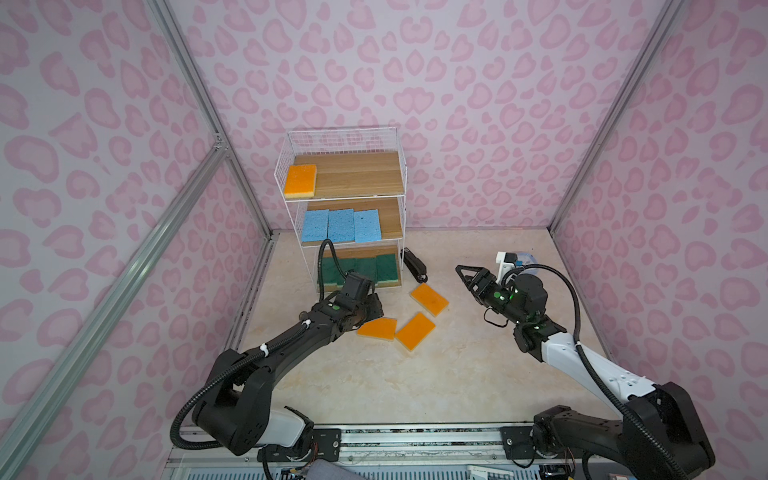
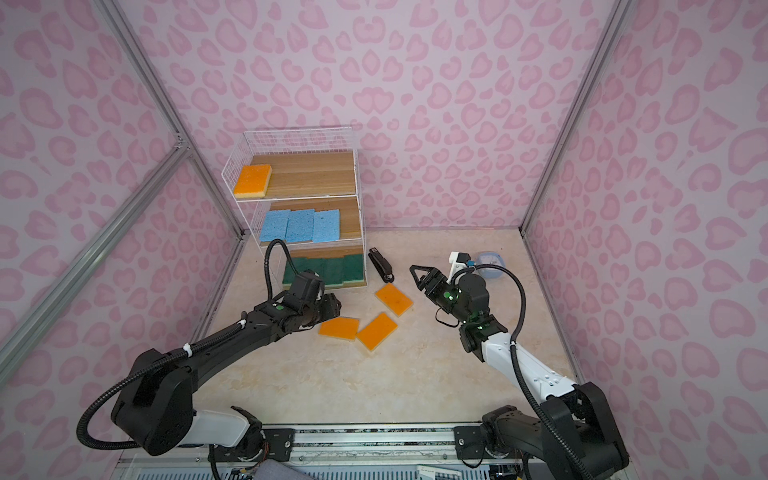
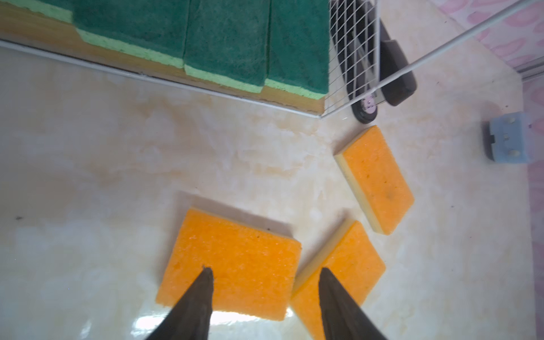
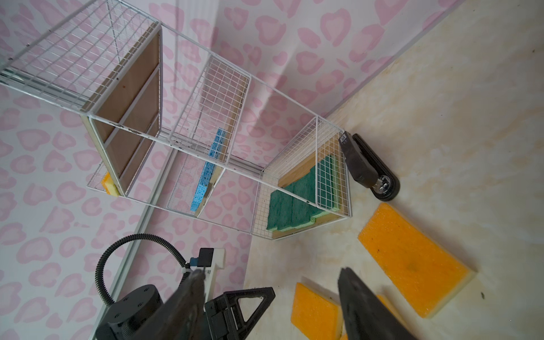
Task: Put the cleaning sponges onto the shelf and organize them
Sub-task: 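Grasp the orange sponge nearest the shelf with the left gripper and lift it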
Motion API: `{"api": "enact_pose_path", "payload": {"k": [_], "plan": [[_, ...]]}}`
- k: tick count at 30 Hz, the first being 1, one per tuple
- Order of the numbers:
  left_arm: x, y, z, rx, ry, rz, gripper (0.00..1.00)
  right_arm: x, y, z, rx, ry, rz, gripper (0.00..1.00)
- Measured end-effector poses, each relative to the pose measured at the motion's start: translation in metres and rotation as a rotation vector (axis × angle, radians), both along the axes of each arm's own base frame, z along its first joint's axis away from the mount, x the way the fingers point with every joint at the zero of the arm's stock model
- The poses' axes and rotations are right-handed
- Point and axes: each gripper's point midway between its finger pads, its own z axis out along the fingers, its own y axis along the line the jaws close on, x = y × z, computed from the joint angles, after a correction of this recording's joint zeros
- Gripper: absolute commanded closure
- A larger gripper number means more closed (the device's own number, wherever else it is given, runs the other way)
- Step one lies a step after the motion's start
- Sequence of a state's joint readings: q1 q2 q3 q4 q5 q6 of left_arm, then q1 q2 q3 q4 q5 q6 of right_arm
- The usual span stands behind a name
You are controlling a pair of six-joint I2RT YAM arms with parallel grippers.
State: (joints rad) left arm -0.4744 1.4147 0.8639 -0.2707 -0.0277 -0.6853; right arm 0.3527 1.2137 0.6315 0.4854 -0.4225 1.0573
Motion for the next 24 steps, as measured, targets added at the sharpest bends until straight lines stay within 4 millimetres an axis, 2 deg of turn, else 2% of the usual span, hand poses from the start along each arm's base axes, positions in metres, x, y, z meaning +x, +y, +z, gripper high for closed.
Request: {"api": "enact_pose_path", "payload": {"k": [3,6,15,20,24], "plan": [[-0.003,0.022,-0.014,0.036,0.028,0.000,0.44,-0.002,0.007,-0.007,-0.018,0.013,0.024,0.28],[-0.004,0.031,-0.022,0.053,0.042,-0.010,0.44,-0.004,0.013,-0.008,-0.030,0.013,0.045,0.28],[-0.002,0.026,-0.055,0.071,0.109,-0.066,0.46,-0.007,0.020,-0.008,-0.049,0.017,0.072,0.28],[-0.011,0.027,-0.071,0.074,0.143,-0.080,0.53,-0.008,0.019,-0.008,-0.054,0.015,0.073,0.28],[-0.016,0.025,-0.074,0.063,0.138,-0.092,0.59,-0.009,0.019,-0.009,-0.057,0.017,0.074,0.28]]}}
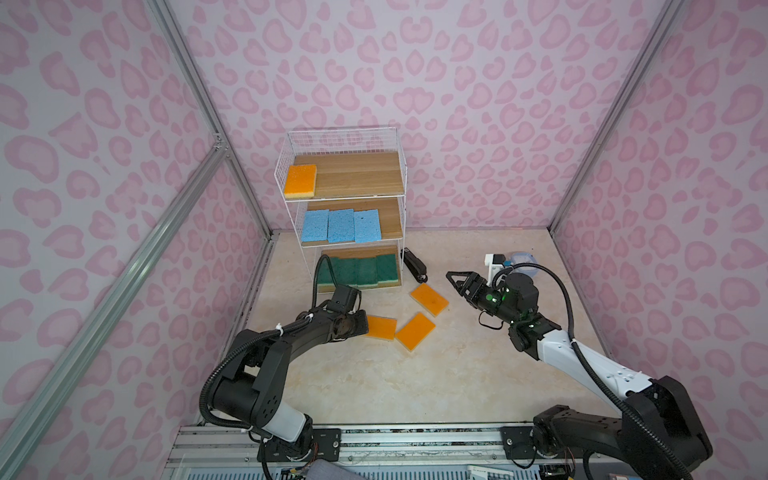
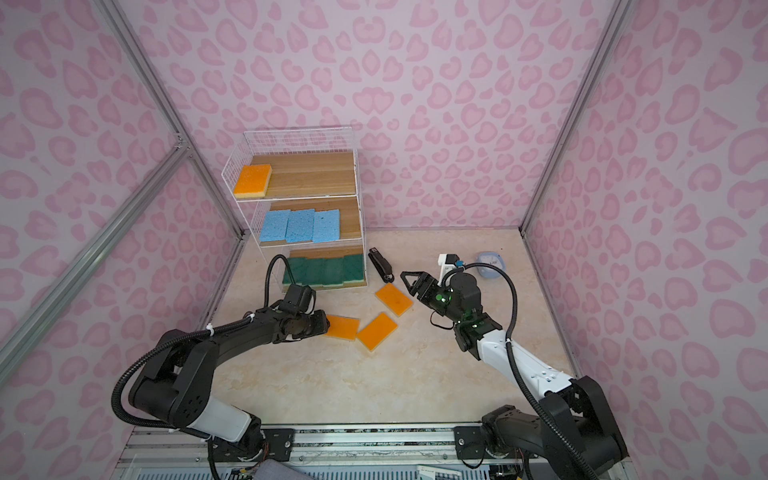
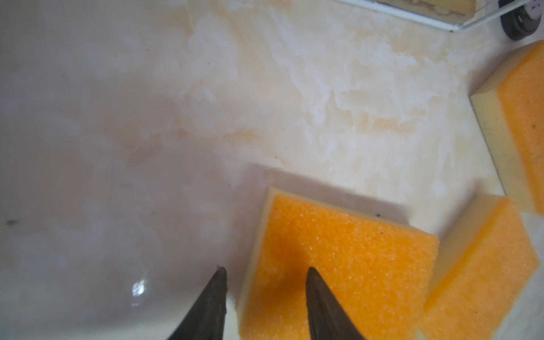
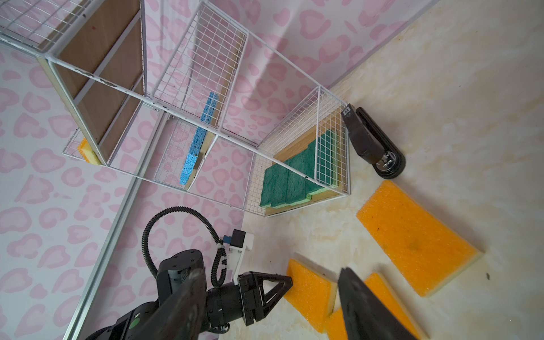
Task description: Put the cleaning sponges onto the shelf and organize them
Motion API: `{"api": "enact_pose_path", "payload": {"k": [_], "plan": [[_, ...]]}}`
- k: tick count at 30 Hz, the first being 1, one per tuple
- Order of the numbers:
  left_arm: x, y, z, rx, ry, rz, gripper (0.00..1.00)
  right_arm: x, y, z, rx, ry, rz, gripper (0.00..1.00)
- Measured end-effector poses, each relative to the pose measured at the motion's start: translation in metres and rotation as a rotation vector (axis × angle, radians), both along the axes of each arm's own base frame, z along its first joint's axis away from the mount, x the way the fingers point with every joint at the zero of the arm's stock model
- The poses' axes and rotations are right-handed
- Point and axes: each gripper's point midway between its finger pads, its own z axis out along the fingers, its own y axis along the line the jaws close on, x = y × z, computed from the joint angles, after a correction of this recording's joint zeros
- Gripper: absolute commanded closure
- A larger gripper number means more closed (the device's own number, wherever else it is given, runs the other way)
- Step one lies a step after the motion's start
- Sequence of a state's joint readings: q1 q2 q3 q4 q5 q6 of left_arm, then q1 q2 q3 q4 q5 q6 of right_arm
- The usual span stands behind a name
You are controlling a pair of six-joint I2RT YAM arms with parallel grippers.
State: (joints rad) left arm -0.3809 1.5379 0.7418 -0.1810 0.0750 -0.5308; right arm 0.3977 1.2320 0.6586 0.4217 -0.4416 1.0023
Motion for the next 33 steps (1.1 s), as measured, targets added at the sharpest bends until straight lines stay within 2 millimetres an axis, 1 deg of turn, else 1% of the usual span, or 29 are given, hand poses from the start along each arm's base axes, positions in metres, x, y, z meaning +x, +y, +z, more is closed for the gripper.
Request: {"api": "enact_pose_path", "payload": {"k": [2,3,7,8,9,10,14,17,19,22,24,26,29,31,33], "plan": [[-0.007,-0.004,0.001,-0.008,-0.001,-0.017,0.62,0.000,0.000,-0.001,-0.001,0.002,0.001,0.28],[-0.010,-0.006,0.000,-0.012,0.000,-0.020,0.63,-0.001,0.001,-0.001,-0.001,0.003,0.003,0.28],[-0.021,-0.017,0.000,-0.034,0.005,-0.040,0.74,-0.001,0.006,-0.005,-0.004,0.010,0.014,0.28],[-0.023,-0.019,0.000,-0.043,0.007,-0.039,0.81,-0.002,0.007,-0.007,-0.006,0.013,0.018,0.28],[-0.024,-0.021,0.000,-0.051,0.011,-0.038,0.91,-0.002,0.008,-0.008,-0.007,0.017,0.021,0.28],[-0.024,-0.022,0.000,-0.057,0.013,-0.034,0.96,-0.002,0.009,-0.009,-0.008,0.020,0.023,0.28],[-0.024,-0.024,0.001,-0.073,0.018,-0.021,0.97,-0.003,0.011,-0.010,-0.009,0.022,0.028,0.28],[-0.024,-0.026,0.008,-0.099,0.012,-0.016,0.97,-0.004,0.012,-0.011,-0.012,0.024,0.031,0.26],[-0.021,-0.030,0.022,-0.124,-0.009,-0.017,0.96,-0.004,0.012,-0.011,-0.016,0.024,0.033,0.24],[-0.012,-0.038,0.055,-0.182,-0.078,-0.022,0.97,-0.004,0.018,-0.014,-0.031,0.022,0.059,0.22],[-0.007,-0.042,0.081,-0.232,-0.126,-0.030,0.97,-0.007,0.027,-0.020,-0.041,0.030,0.100,0.21],[-0.004,-0.045,0.100,-0.276,-0.153,-0.033,0.97,-0.012,0.040,-0.025,-0.049,0.040,0.149,0.21],[-0.002,-0.049,0.118,-0.339,-0.160,-0.036,0.96,-0.021,0.064,-0.029,-0.055,0.048,0.239,0.22],[-0.002,-0.053,0.128,-0.374,-0.164,-0.043,0.97,-0.026,0.078,-0.029,-0.053,0.044,0.287,0.24],[-0.004,-0.056,0.139,-0.411,-0.169,-0.054,0.97,-0.030,0.088,-0.028,-0.050,0.041,0.324,0.29]]}}
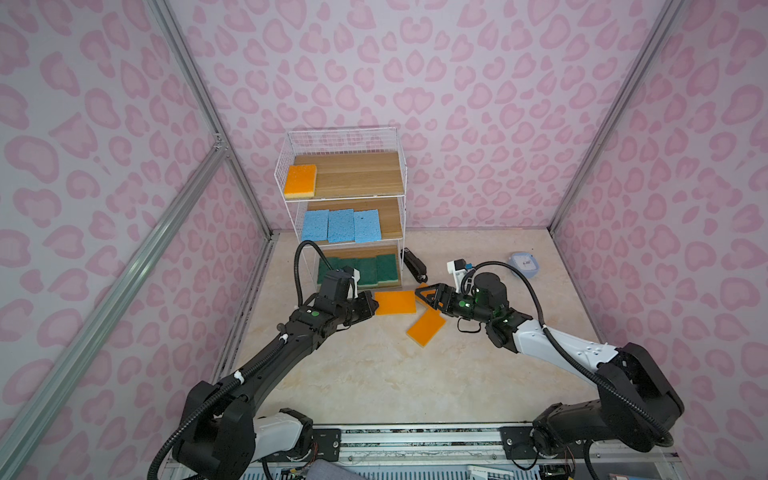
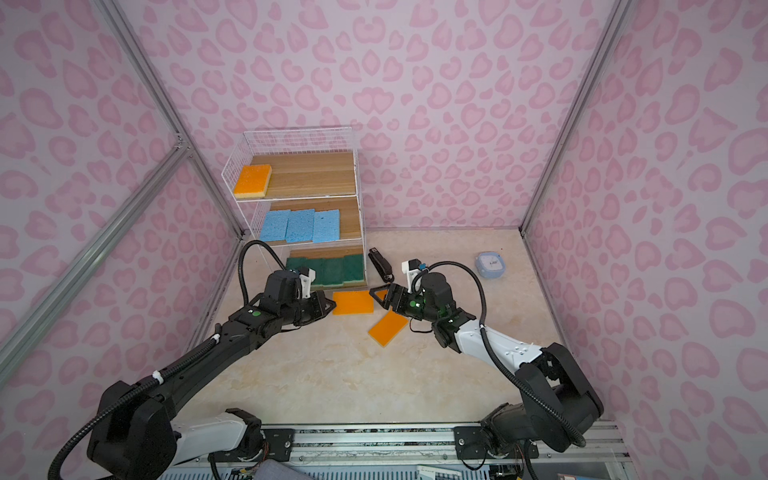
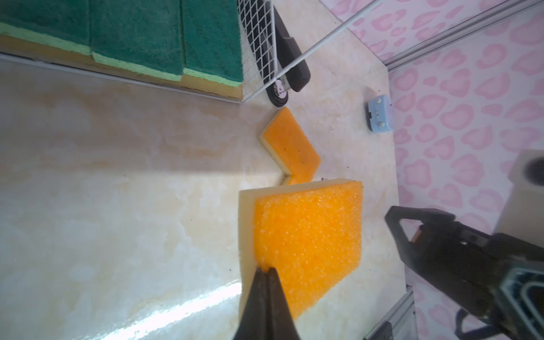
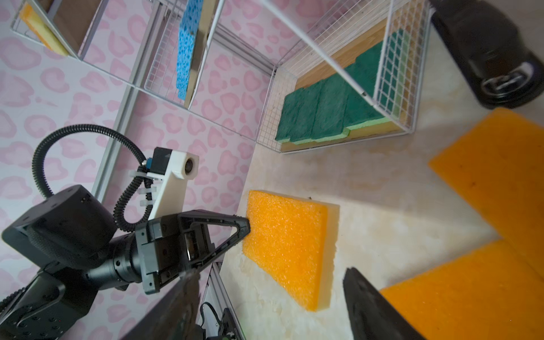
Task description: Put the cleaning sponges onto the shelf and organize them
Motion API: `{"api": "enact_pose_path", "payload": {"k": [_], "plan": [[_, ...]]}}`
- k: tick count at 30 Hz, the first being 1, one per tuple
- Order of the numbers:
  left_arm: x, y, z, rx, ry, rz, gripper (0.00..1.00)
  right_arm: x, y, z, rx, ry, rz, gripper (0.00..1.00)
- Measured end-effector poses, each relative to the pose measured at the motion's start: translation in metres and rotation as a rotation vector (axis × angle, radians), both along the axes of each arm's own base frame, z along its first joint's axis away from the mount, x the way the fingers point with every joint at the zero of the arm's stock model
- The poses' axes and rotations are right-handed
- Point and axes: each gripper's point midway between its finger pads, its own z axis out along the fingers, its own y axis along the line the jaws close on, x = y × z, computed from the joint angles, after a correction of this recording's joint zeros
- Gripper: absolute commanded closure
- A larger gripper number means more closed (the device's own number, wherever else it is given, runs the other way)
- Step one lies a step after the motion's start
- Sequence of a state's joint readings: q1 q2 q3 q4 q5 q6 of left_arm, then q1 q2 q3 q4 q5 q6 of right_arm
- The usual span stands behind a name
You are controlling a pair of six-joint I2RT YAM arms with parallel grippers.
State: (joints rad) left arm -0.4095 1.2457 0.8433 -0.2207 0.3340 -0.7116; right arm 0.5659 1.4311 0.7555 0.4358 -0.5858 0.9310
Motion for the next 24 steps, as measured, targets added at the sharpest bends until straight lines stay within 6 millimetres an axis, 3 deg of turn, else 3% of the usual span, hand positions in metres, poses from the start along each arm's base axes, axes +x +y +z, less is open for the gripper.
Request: {"api": "enact_pose_path", "payload": {"k": [11,13,16,18,19,22,23,24], "plan": [[-0.005,-0.003,0.036,-0.142,-0.010,-0.014,0.97,0.000,0.019,0.003,0.052,0.009,0.062,0.51],[-0.007,-0.004,0.037,-0.155,-0.005,-0.022,0.97,0.001,0.022,0.006,0.069,0.004,0.071,0.57],[-0.009,-0.006,0.039,-0.170,0.002,-0.030,0.96,0.002,0.024,0.011,0.096,-0.001,0.076,0.76],[-0.010,-0.007,0.041,-0.177,0.002,-0.033,0.95,0.003,0.026,0.015,0.110,0.001,0.080,0.78],[-0.011,-0.007,0.042,-0.180,0.000,-0.035,0.89,0.003,0.026,0.017,0.113,-0.001,0.082,0.78],[-0.015,-0.006,0.047,-0.194,-0.021,-0.045,0.52,0.004,0.028,0.023,0.124,-0.014,0.091,0.80],[-0.017,-0.006,0.050,-0.207,-0.028,-0.048,0.31,0.005,0.028,0.026,0.128,-0.020,0.091,0.80],[-0.019,-0.005,0.054,-0.216,-0.043,-0.052,0.19,0.006,0.028,0.029,0.132,-0.024,0.092,0.80]]}}
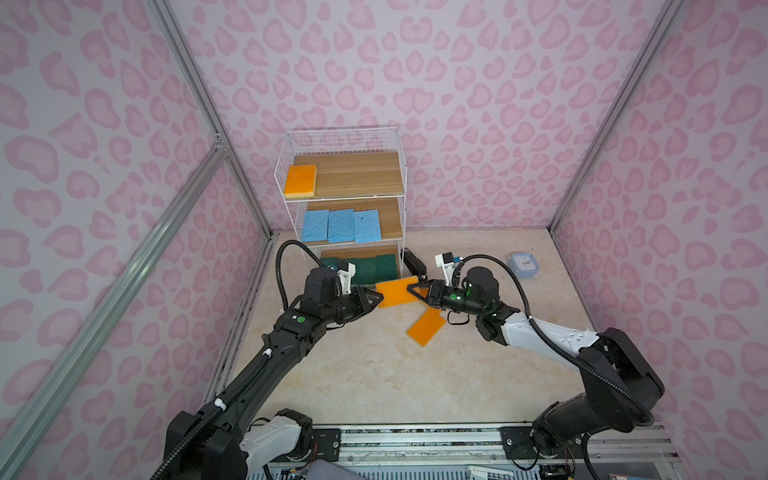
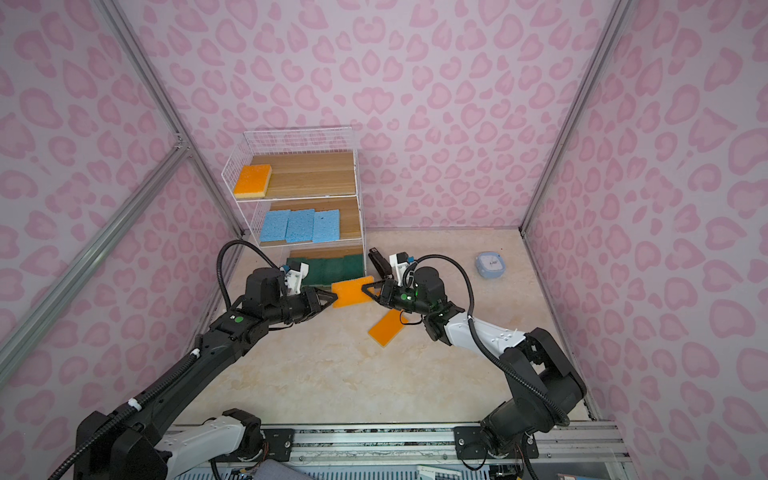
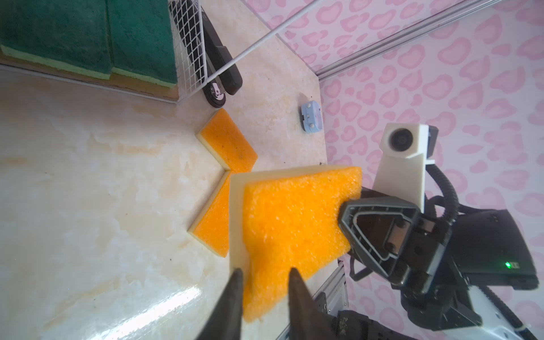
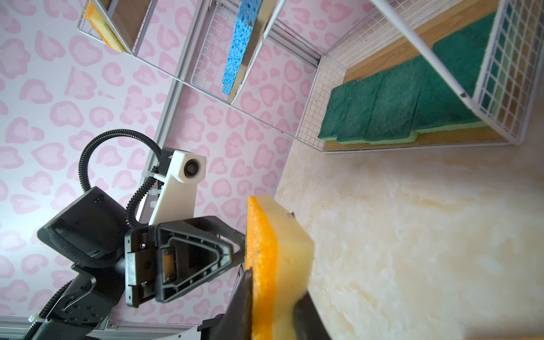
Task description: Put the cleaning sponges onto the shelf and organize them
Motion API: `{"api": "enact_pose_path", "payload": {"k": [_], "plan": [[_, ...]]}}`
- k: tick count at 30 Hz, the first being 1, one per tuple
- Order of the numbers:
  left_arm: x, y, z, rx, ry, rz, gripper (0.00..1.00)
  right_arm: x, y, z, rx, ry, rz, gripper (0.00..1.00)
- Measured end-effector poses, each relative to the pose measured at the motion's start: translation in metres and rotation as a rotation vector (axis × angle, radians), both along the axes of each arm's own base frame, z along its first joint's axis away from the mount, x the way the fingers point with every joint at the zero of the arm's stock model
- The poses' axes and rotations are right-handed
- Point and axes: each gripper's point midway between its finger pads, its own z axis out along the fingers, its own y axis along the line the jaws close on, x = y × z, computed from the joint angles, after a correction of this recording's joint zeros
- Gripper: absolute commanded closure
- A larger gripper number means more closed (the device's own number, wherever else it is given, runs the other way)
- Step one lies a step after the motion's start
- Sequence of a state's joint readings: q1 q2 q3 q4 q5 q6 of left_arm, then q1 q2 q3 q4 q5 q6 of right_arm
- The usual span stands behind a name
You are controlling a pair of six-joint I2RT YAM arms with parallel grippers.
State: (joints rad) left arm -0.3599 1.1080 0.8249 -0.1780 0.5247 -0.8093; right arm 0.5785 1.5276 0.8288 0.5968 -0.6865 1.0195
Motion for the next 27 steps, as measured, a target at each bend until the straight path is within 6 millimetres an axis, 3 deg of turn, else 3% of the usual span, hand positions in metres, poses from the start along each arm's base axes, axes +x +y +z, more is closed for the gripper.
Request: {"api": "enact_pose_path", "payload": {"k": [2,8,17,27], "plan": [[-0.003,0.002,0.010,-0.023,-0.037,-0.006,0.18,0.002,0.000,0.006,0.014,-0.003,0.008,0.80],[-0.004,0.009,0.020,-0.117,-0.083,0.000,0.32,0.010,-0.001,0.022,0.062,-0.011,0.035,0.81],[0.001,0.006,0.050,-0.212,-0.179,-0.005,0.53,0.012,0.013,0.042,0.192,0.013,0.129,0.81],[0.016,0.021,0.048,-0.220,-0.194,0.045,0.57,0.005,0.017,0.057,0.232,-0.001,0.182,0.81]]}}
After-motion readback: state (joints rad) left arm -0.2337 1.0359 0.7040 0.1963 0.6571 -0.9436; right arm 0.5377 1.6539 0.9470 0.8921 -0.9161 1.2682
